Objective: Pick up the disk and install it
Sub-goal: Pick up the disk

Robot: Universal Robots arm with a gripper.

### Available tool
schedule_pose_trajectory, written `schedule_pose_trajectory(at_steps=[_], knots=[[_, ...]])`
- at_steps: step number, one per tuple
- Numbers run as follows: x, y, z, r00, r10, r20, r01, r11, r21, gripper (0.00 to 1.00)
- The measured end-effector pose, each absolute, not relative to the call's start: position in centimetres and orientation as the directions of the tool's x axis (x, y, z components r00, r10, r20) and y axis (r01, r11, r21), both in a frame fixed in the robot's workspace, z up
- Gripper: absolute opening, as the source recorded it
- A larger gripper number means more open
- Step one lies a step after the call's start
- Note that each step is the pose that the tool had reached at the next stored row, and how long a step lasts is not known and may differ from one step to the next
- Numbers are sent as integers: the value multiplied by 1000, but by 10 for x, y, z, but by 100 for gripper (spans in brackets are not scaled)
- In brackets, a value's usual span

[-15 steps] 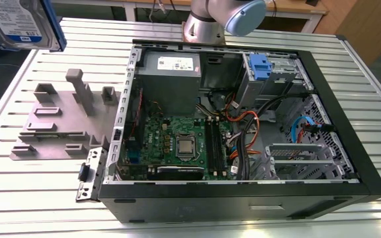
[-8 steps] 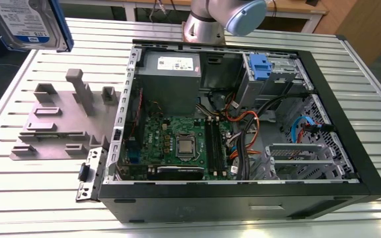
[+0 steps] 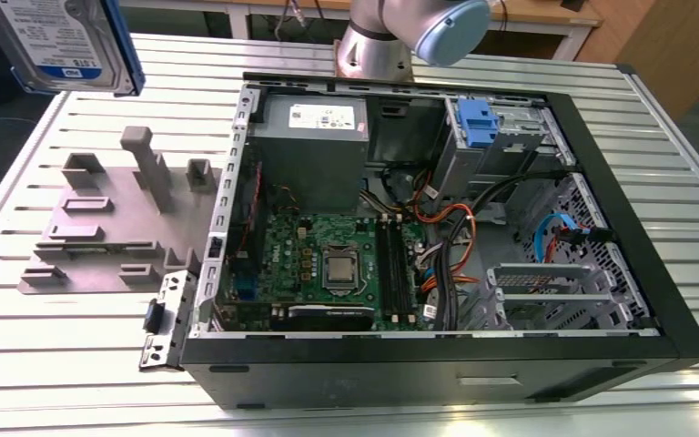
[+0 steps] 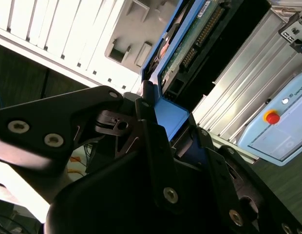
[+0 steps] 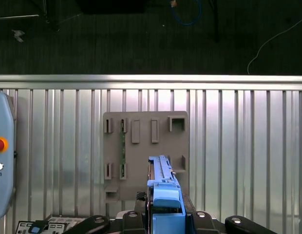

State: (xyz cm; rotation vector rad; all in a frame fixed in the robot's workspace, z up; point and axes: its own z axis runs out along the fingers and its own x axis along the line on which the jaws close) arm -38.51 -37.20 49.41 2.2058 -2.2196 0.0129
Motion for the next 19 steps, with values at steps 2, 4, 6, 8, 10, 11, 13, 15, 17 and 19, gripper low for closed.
schedule_pose_trajectory(at_steps=[2,4,6,8,10,11,13,15,17,19], knots=[[-383,-372,494,-6,-1000,15,-1000,6,3,36],[-381,-372,494,-6,-1000,15,-1000,6,3,36],[-378,-372,494,-6,-1000,15,-1000,6,3,36],[-375,-372,494,-6,-1000,15,-1000,6,3,36],[-373,-372,494,-6,-1000,15,-1000,6,3,36],[-372,-372,494,-6,-1000,15,-1000,6,3,36],[-370,-372,494,-6,-1000,15,-1000,6,3,36],[-369,-372,494,-6,-1000,15,-1000,6,3,36],[-368,-372,494,-6,-1000,15,-1000,6,3,36],[-366,-372,494,-6,-1000,15,-1000,6,3,36]])
